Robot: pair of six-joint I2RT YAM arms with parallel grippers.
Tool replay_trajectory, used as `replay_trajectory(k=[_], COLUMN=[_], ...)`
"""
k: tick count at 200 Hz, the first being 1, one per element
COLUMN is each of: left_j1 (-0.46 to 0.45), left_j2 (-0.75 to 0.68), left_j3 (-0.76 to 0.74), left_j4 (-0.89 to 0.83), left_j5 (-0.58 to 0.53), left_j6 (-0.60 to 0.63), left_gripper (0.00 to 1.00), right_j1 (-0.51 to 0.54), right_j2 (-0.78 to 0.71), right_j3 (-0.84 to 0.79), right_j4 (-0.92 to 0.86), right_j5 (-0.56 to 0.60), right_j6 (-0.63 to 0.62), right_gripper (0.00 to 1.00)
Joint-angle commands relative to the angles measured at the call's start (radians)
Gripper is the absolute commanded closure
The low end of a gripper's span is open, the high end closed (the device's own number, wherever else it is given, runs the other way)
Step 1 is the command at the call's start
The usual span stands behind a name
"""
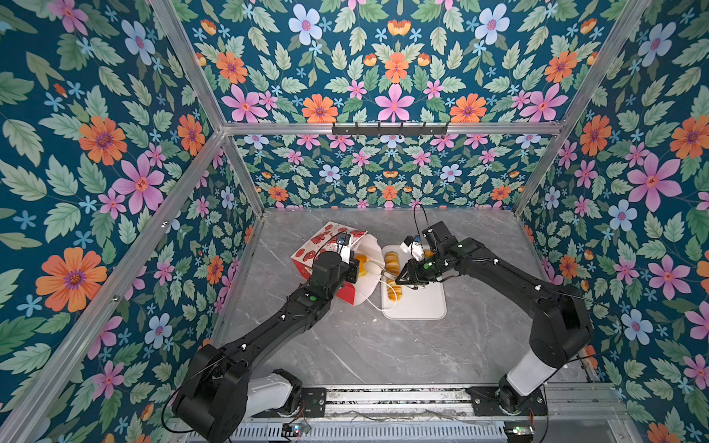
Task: Take the fake bread out of the paper bag
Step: 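Pinch another yellow bread inside the bag with the tongs, then pull the pinched yellow bread out and lower it onto the tray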
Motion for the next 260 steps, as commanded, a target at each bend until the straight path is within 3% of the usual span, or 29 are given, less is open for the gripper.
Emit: replay_trajectory(k=[1, 56, 104, 200, 260], left_j1=[0.002, 0.002, 0.002, 0.002, 0.002], left_j2=[-0.001, 0.01, 0.012, -0.024, -0.027], left_j3=[0.011, 0.016, 0.008, -0.062, -0.088], left_j4=[0.031, 0.037, 0.045, 0.101, 0.136], left_j5=[-0.037, -0.078, -0.088, -0.042, -0.028], left_j6=[-0.013, -0.03, -0.031, -0.046, -0.051], left_gripper=[1.0, 1.0, 1.0, 1.0, 1.0], right_j1=[-0.016, -0.072, -0.108, -0.134, -0.154], right_j2=[-0.072, -0.25, -0.363, -0.388, -0.409], right_j3=[-0.016, -0.056, -0.079, -0.088, -0.089], right_j4=[-0.038, -0.216, -0.419, -0.669, -0.731], right_j5=[0.013, 0.061, 0.174, 0.36, 0.386], right_j6=[-0.027, -0.074, -0.087, -0.088, -0.077], right_gripper=[0.96, 0.96, 0.95, 0.94, 0.94])
